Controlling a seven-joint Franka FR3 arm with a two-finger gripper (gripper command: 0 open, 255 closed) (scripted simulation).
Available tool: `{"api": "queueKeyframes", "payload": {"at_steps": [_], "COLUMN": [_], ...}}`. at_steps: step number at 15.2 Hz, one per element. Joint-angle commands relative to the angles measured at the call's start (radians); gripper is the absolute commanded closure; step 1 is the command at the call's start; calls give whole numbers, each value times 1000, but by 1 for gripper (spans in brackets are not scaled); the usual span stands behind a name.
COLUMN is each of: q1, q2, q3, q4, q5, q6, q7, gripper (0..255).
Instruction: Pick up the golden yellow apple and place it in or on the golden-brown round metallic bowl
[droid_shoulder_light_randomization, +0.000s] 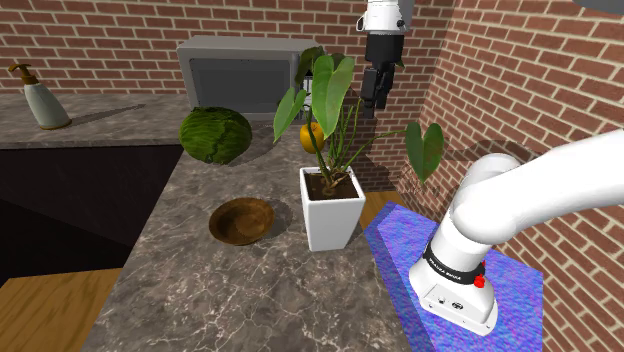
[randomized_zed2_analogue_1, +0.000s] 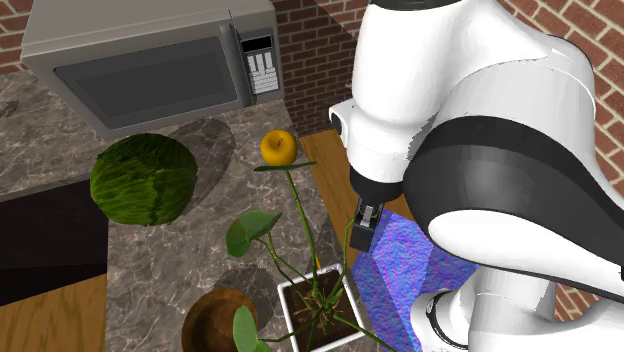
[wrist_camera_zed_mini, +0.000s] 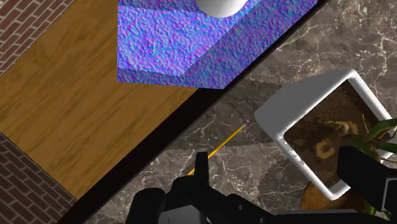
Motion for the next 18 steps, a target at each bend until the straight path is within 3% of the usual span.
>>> {"api": "queueKeyframes", "payload": {"at_steps": [1,9,18], "q1": [0,-53,-117], "q2": [0,218,501], "q3": [0,20,25], "q4": [0,6,112], "q5": [0,-49,-129], "q6": [0,272,511], "q7": [0,93,219], "gripper": [0,0,0]}}
